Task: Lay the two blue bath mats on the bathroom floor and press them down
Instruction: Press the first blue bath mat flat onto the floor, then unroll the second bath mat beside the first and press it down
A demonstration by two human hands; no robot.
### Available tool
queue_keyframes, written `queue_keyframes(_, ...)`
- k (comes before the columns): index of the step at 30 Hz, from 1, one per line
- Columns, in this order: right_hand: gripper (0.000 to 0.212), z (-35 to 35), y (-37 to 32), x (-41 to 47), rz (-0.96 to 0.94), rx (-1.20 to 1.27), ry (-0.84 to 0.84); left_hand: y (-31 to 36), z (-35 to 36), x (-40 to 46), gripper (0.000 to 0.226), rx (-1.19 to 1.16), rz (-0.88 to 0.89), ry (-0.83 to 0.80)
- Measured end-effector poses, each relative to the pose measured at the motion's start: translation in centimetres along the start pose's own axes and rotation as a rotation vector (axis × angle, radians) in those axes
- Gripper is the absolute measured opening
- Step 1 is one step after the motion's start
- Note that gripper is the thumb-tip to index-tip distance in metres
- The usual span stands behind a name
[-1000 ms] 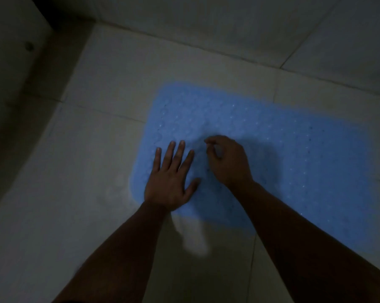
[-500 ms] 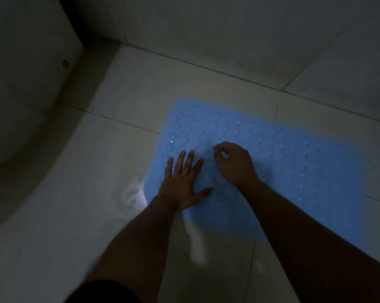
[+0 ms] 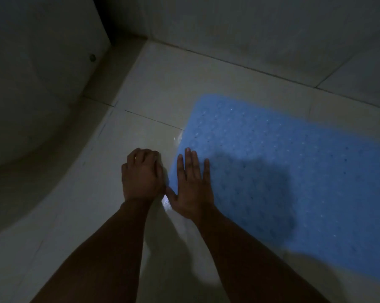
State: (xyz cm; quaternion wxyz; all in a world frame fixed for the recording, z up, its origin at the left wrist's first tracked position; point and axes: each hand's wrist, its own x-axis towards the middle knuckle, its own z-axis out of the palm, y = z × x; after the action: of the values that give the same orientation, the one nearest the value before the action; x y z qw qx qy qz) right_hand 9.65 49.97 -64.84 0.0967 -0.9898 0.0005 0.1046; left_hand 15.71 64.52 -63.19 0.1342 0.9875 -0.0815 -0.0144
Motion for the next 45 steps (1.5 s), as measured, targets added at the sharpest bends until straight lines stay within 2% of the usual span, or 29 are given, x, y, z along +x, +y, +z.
queue_keyframes(4, 0.103, 0.6, -0.2, 0.6, -0.006, -0.049, -0.008, -0.3, 1.0, -0.4, 0.043, -0.026, -0.041, 0.052)
queue_keyframes(11, 0.104, 0.9, 0.1, 0.0, -0.016, -0.055, -0.022, 0.6, 1.2, -1.0, 0.048, -0.038, -0.066, 0.010)
queue_keyframes(14, 0.102, 1.1, 0.0, -0.3, -0.025, 0.022, -0.104, 0.9, 0.3, -1.0, 0.047, 0.026, -0.094, -0.072)
queue_keyframes(16, 0.097, 0.3, 0.3, 0.3, -0.018, 0.104, -0.217, 1.9, -1.2, -1.5, 0.045, 0.046, -0.142, -0.134)
queue_keyframes(19, 0.071, -5.7, 1.1, 3.3, 0.013, 0.372, -0.413, 4.6, -6.8, -2.2, 0.050, 0.018, -0.221, -0.213)
queue_keyframes(22, 0.049, -13.0, 2.7, 3.4, 0.066, 0.490, -0.297, 6.6, -12.2, -3.1, 0.049, 0.008, -0.209, -0.298)
queue_keyframes(24, 0.046, -17.3, 4.1, 0.2, 0.162, 0.526, -0.270, 8.3, -16.4, -4.1, 0.047, 0.004, -0.194, -0.379)
queue_keyframes(27, 0.054, -24.3, 6.0, -7.9, 0.318, 0.522, -0.340, 12.2, -23.6, -6.8, 0.047, -0.022, -0.157, -0.501)
queue_keyframes(30, 0.074, -31.3, 7.6, -17.1, 0.437, 0.540, -0.463, 17.8, -29.7, -10.0, 0.050, -0.041, -0.040, -0.622)
queue_keyframes(32, 0.092, -35.6, 9.2, -23.2, 0.523, 0.567, -0.460, 22.7, -33.1, -11.6, 0.052, -0.048, 0.096, -0.707)
queue_keyframes(33, 0.092, -37.5, 10.5, -25.7, 0.576, 0.559, -0.449, 25.2, -34.6, -12.0, 0.055, -0.050, 0.163, -0.735)
queue_keyframes(35, 0.081, -41.9, 13.8, -30.1, 0.720, 0.525, -0.426, 31.0, -37.0, -11.6, 0.061, -0.088, 0.278, -0.758)
queue_keyframes(39, 0.067, -47.6, 21.7, -34.7, 0.905, 0.515, -0.334, 42.1, -38.4, -8.3, 0.046, -0.204, 0.372, -0.709)
queue_keyframes(41, 0.057, -48.9, 26.6, -36.0, 0.956, 0.498, -0.295, 47.9, -37.4, -7.1, 0.044, -0.247, 0.440, -0.692)
queue_keyframes(45, 0.053, -48.9, 38.1, -37.2, 1.007, 0.468, -0.207, 59.9, -32.0, -5.7, 0.046, -0.239, 0.569, -0.696)
